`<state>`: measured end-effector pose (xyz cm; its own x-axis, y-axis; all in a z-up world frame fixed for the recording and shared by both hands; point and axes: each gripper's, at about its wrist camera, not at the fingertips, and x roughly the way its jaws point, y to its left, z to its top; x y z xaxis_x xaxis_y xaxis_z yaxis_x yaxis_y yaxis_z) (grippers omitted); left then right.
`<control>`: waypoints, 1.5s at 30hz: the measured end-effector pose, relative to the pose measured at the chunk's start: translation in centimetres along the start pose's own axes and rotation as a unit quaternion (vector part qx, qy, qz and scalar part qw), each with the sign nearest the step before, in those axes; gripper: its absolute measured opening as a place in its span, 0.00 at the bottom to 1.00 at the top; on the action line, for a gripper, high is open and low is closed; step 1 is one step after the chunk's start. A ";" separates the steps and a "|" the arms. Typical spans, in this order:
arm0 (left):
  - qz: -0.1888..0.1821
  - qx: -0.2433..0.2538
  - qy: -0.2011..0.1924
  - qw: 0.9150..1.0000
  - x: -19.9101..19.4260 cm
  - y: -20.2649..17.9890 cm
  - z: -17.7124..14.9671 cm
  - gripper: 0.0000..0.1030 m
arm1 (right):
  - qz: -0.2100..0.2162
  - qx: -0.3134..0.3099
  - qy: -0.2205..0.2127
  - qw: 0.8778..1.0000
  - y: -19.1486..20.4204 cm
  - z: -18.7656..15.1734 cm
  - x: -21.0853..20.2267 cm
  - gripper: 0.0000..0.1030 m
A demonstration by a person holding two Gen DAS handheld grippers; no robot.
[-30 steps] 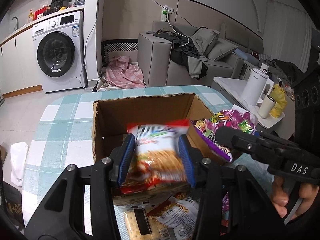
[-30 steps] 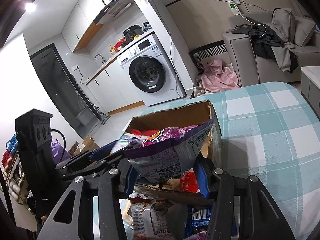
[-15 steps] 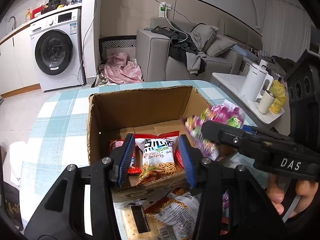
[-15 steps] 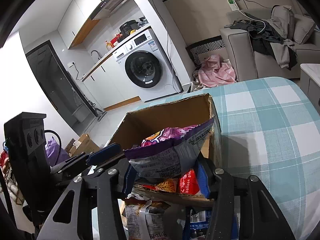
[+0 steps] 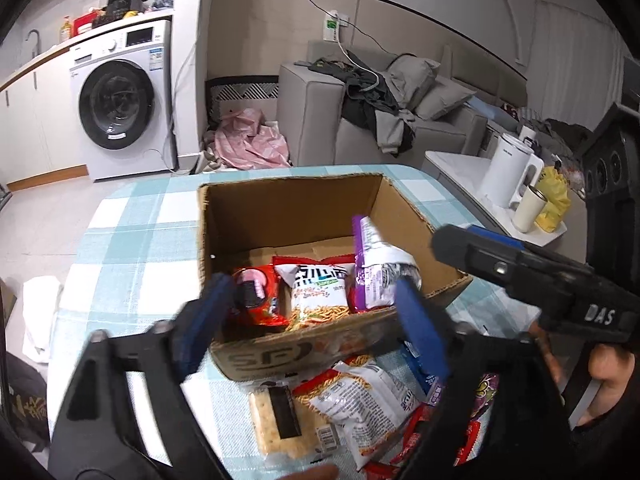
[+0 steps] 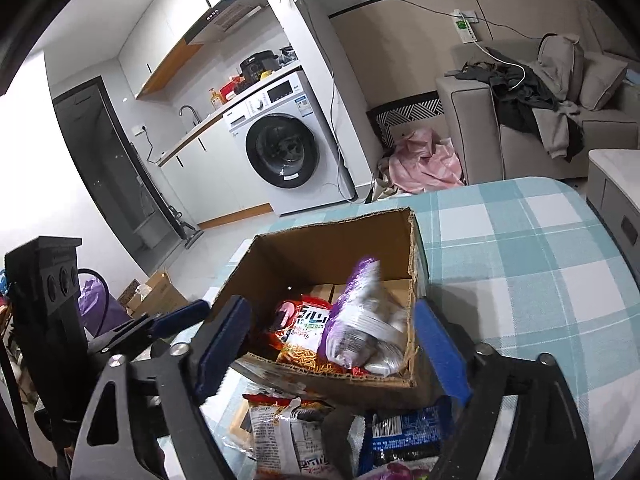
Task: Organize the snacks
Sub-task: 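Withdraw both grippers from the box toward the remaining snacks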
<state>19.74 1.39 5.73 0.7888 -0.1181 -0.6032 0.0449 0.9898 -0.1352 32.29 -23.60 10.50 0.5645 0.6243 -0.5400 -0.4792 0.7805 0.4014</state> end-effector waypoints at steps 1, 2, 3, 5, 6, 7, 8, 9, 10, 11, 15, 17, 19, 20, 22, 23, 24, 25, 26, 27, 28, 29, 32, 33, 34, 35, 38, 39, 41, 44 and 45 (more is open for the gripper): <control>0.001 -0.001 -0.003 1.000 -0.4 0.1 -0.1 0.83 | -0.003 -0.001 0.000 1.000 0.0 0.0 -0.3 0.94; 0.001 -0.002 -0.003 1.000 -0.8 0.1 -0.2 0.84 | -0.006 -0.002 0.002 1.000 0.1 0.0 -0.5 0.96; 0.001 -0.003 -0.002 1.000 -1.1 0.2 -0.3 0.88 | -0.009 -0.005 0.004 1.000 0.2 -0.1 -0.8 0.96; 0.003 -0.005 -0.005 1.000 -2.0 0.2 -0.5 0.99 | -0.010 -0.010 0.008 1.000 0.3 -0.3 -1.2 0.98; 0.007 -0.003 -0.010 1.000 -2.6 0.2 -0.8 1.00 | -0.011 -0.013 0.011 1.000 0.3 -0.4 -1.5 0.99; 0.011 0.000 -0.013 1.000 -2.9 0.2 -0.9 1.00 | -0.013 -0.013 0.013 1.000 0.4 -0.6 -1.8 1.00; 0.014 0.003 -0.016 1.000 -3.4 0.1 -1.0 1.00 | -0.011 -0.013 0.014 1.000 0.4 -0.7 -2.0 1.00; 0.016 0.005 -0.016 1.000 -3.7 0.1 -1.2 1.00 | -0.010 -0.015 0.017 1.000 0.4 -0.8 -2.3 1.00; 0.015 0.006 -0.015 1.000 -4.0 0.0 -1.3 1.00 | -0.011 -0.017 0.019 1.000 0.5 -1.0 -2.5 1.00; 0.015 0.007 -0.014 1.000 -4.3 -0.1 -1.4 1.00 | -0.011 -0.020 0.020 1.000 0.6 -1.3 -2.8 1.00; 0.016 0.001 -0.017 1.000 -5.6 0.0 -2.0 1.00 | -0.010 -0.030 0.018 0.999 1.1 -2.1 -4.0 1.00; 0.017 -0.002 -0.017 1.000 -6.2 0.2 -2.4 1.00 | -0.013 -0.035 0.017 0.999 1.2 -2.5 -4.5 1.00; 0.020 -0.004 -0.018 1.000 -6.7 0.3 -2.8 1.00 | -0.014 -0.033 0.012 0.999 1.1 -2.7 -5.1 1.00; 0.020 -0.005 -0.017 1.000 -6.8 0.4 -2.9 1.00 | -0.012 -0.031 0.011 0.999 1.1 -2.8 -5.4 1.00; 0.020 -0.006 -0.015 1.000 -7.2 0.6 -3.4 1.00 | -0.015 -0.028 0.012 0.999 0.9 -3.1 -5.8 1.00; 0.022 -0.007 -0.014 1.000 -7.3 0.7 -3.6 1.00 | -0.019 -0.028 0.014 0.999 0.8 -3.2 -5.9 1.00; 0.025 -0.007 -0.013 1.000 -7.5 0.8 -3.9 1.00 | -0.022 -0.028 0.014 0.999 0.7 -3.4 -6.1 1.00; 0.027 -0.007 -0.012 1.000 -7.6 1.0 -4.1 1.00 | -0.024 -0.030 0.014 0.999 0.7 -3.6 -6.2 1.00; 0.030 -0.008 -0.011 0.999 -7.9 1.1 -4.4 1.00 | -0.026 -0.032 0.015 0.999 0.7 -3.7 -6.4 1.00; 0.031 -0.010 -0.010 0.999 -7.9 1.2 -4.6 1.00 | -0.029 -0.035 0.017 0.999 0.7 -4.0 -6.5 1.00; 0.031 -0.013 -0.009 0.999 -8.0 1.4 -4.8 1.00 | -0.031 -0.036 0.019 0.999 0.7 -4.2 -6.6 1.00; 0.031 -0.014 -0.009 0.999 -8.2 1.6 -5.1 1.00 | -0.032 -0.037 0.021 0.999 0.6 -4.4 -6.6 1.00; 0.036 -0.018 -0.008 0.999 -8.7 2.1 -5.8 1.00 | -0.038 -0.040 0.028 0.998 0.7 -5.0 -6.8 1.00; 0.036 -0.019 -0.007 0.999 -8.7 2.2 -6.1 1.00 | -0.041 -0.040 0.029 0.998 0.6 -5.2 -7.0 1.00; 0.036 -0.019 -0.007 0.999 -8.8 2.3 -6.2 1.00 | -0.044 -0.038 0.030 0.998 0.5 -5.4 -7.1 1.00; 0.037 -0.018 -0.006 0.999 -9.0 2.3 -6.4 1.00 | -0.046 -0.036 0.032 0.998 0.5 -5.5 -7.1 1.00; 0.041 -0.014 -0.003 0.999 -9.2 2.3 -6.9 1.00 | -0.049 -0.033 0.040 0.997 0.4 -5.8 -7.2 1.00; 0.042 -0.014 -0.002 0.999 -9.3 2.3 -7.0 1.00 | -0.051 -0.033 0.041 0.997 0.4 -6.1 -7.3 1.00; 0.041 -0.016 0.000 0.999 -9.4 2.4 -7.3 1.00 | -0.055 -0.034 0.044 0.997 0.3 -6.4 -7.4 1.00; 0.039 -0.018 0.005 0.999 -9.3 2.3 -7.6 1.00 | -0.062 -0.034 0.052 0.996 0.0 -7.0 -7.4 1.00; 0.038 -0.018 0.007 0.999 -9.3 2.2 -7.8 1.00 | -0.064 -0.036 0.055 0.996 0.0 -7.2 -7.5 1.00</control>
<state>7.74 4.09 4.84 0.7804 -0.0448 -0.6236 -0.0366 0.9925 -0.1170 23.22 -28.54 9.18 0.5492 0.5087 -0.6631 -0.4562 0.8473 0.2721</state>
